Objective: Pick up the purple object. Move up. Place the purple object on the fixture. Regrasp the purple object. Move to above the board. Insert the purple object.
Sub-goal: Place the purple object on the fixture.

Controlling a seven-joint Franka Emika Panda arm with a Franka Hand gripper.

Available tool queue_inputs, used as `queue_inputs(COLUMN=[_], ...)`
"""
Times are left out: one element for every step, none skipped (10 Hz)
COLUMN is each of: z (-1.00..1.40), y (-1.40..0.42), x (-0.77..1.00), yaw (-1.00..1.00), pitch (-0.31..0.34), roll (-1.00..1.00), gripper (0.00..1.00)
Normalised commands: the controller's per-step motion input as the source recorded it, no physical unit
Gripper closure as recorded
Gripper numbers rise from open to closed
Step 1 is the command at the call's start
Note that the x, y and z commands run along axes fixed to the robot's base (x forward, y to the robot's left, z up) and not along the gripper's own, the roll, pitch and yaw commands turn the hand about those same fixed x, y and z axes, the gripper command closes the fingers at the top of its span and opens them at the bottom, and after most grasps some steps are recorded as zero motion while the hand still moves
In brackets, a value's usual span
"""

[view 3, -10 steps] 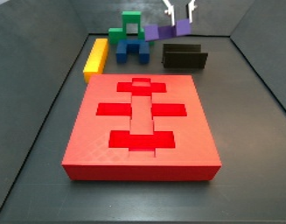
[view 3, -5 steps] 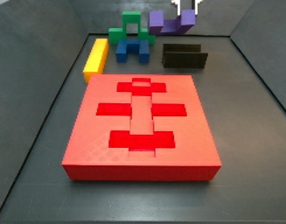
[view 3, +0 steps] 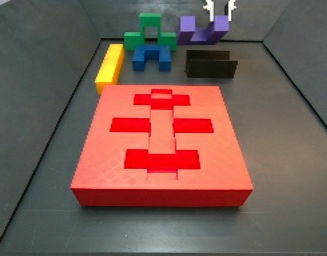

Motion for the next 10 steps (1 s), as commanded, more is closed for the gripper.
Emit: queue_inputs(z=[-0.13,-0.03,-0.07,-0.15,-0.27,-0.23,-0.25,-0.22,-0.21,-0.21], y=[0.29,0.22,0.11,0.00,-0.05,-0.08,0.00,0.00,0.00,0.00], x=[0.45,0.35,0.54,0.57,0.47,0.36,0.41,0.37,0.45,0.44], yaw=[0.00,0.00,-0.05,-0.13,-0.16,-0.19,-0.19,-0.18,-0.16,-0.16], pitch=[-0.009,0.000,0.183,0.180,0.034,0.000,0.000,0.000,0.000,0.000], roll=[-0.26,-0.03,0.15,0.32,0.25,0.00,0.00,-0.04,-0.01,0.00], gripper=[1.00,1.00,1.00,1.00,1.00,1.00,1.00,1.00,1.00,1.00])
